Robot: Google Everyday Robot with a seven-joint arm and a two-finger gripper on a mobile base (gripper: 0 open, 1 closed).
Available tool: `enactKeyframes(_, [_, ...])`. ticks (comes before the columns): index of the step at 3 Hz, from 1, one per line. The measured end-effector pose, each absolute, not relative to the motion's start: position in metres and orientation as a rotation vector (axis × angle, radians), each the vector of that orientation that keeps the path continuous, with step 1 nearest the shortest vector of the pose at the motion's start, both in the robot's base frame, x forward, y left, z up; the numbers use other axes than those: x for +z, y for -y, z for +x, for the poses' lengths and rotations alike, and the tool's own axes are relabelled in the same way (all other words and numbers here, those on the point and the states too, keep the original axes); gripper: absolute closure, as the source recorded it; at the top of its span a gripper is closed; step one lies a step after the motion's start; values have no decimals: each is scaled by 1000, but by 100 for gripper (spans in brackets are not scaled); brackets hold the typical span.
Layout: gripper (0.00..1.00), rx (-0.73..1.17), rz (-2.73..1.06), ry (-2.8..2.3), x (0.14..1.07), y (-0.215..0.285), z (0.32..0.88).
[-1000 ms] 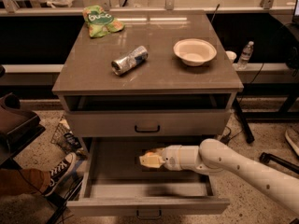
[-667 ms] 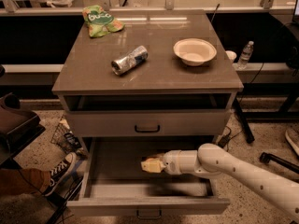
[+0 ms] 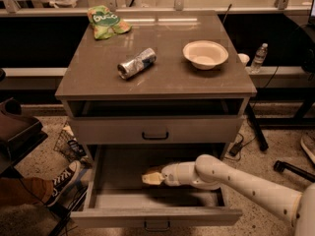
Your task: Place orange into middle drawer
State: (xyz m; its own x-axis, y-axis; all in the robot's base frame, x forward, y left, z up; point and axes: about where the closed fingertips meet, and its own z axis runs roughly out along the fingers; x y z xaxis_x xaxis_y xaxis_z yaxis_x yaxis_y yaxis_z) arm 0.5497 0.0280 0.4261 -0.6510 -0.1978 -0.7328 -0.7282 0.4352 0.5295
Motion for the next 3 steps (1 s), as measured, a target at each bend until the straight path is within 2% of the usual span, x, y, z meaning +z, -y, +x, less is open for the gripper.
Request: enactKeyframes(3, [100, 1164, -884, -2170, 360, -82, 551])
